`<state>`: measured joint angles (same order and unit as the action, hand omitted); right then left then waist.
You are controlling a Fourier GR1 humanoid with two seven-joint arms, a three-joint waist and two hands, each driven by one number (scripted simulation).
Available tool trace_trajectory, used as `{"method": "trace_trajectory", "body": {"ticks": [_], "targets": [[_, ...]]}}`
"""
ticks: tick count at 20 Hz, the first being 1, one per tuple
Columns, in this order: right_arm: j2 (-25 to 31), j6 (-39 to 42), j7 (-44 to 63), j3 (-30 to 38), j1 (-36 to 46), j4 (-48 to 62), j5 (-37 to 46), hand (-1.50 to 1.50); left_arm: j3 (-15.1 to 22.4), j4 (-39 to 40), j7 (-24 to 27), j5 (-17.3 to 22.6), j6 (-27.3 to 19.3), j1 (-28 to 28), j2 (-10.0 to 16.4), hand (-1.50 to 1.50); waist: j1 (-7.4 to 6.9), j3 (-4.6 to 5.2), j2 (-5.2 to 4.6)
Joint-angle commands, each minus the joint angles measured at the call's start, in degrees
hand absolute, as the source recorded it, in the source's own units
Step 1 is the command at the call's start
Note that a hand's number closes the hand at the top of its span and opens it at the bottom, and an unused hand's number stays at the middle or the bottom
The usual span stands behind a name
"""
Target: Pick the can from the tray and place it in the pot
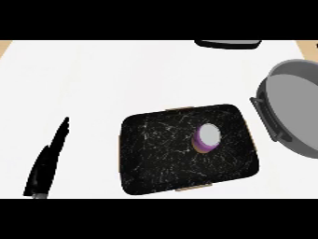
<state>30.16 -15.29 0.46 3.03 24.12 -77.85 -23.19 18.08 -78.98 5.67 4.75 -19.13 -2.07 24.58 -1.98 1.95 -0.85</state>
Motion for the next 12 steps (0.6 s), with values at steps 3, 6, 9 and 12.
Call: {"method": "trace_trajectory", "body": {"ticks": [3, 6, 9, 12], "targets": [[-4.13, 20.44, -1.35, -10.02, 9.23, -3.01, -6.15, 1.5, -1.15, -4.6, 1.76, 2.84, 1.26, 6.55, -3.29, 0.0, -5.01, -2.04, -0.04], [-8.18, 30.5, -2.17, -15.29, 13.36, -6.15, -10.76, 1.5, -1.19, -8.02, 3.26, 4.34, 1.78, 10.84, -5.84, 0.0, -10.66, -2.25, -0.63], [0.9, 39.05, -11.93, -19.01, 14.95, -3.37, 0.61, -1.5, -3.03, -9.16, 1.03, 8.22, 2.45, 14.96, -8.35, 0.0, -6.11, -2.16, -1.9], [2.53, 48.88, -21.98, -21.48, 14.67, -4.12, 2.71, -1.5, -3.85, -9.72, 0.59, 9.31, 2.91, 15.28, -8.04, 0.0, -5.71, -2.48, -1.92]]}}
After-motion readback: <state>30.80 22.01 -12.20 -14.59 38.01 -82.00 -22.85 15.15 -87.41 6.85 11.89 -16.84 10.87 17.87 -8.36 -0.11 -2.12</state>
